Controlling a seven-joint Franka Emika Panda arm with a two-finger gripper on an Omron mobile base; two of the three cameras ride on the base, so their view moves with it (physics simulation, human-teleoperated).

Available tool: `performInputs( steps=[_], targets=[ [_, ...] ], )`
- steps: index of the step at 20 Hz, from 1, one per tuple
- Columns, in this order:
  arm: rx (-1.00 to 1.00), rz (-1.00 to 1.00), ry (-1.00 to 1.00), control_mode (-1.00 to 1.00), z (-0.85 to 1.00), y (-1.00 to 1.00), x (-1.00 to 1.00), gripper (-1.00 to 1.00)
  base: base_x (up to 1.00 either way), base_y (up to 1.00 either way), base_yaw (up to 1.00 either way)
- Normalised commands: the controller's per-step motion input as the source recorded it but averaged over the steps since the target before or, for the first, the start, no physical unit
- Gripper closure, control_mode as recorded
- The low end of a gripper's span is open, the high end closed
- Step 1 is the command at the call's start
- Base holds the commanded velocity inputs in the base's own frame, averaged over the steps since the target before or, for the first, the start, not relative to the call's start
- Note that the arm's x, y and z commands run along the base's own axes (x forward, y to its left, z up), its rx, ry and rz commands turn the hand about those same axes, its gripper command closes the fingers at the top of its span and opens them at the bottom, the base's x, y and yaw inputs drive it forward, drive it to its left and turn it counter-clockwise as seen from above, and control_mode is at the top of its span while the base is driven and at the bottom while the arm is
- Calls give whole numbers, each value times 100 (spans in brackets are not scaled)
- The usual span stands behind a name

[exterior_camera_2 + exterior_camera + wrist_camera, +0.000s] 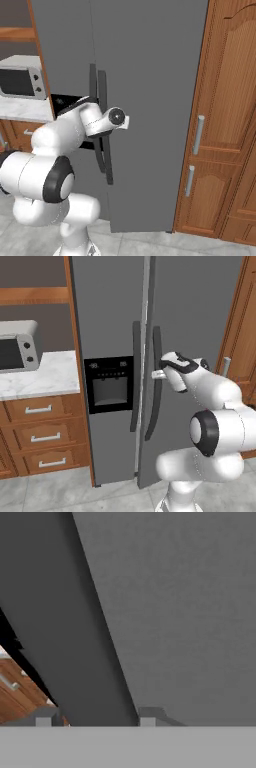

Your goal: Open the fridge, remove the banana, corn, and chicken drumstick, and place them on any counter.

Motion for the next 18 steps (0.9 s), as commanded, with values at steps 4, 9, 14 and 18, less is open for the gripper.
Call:
performInputs(
  steps=[4, 9, 14, 18],
  targets=[
    [0, -9, -3, -100, -36, -100, -100, 100, 0, 0, 0],
    [0, -11, -5, -100, -35, -100, -100, 100, 0, 0, 0],
    [0, -11, -3, -100, -36, -100, -100, 100, 0, 0, 0],
    [0, -12, 0, -100, -35, -100, -100, 100, 0, 0, 0]
  ],
)
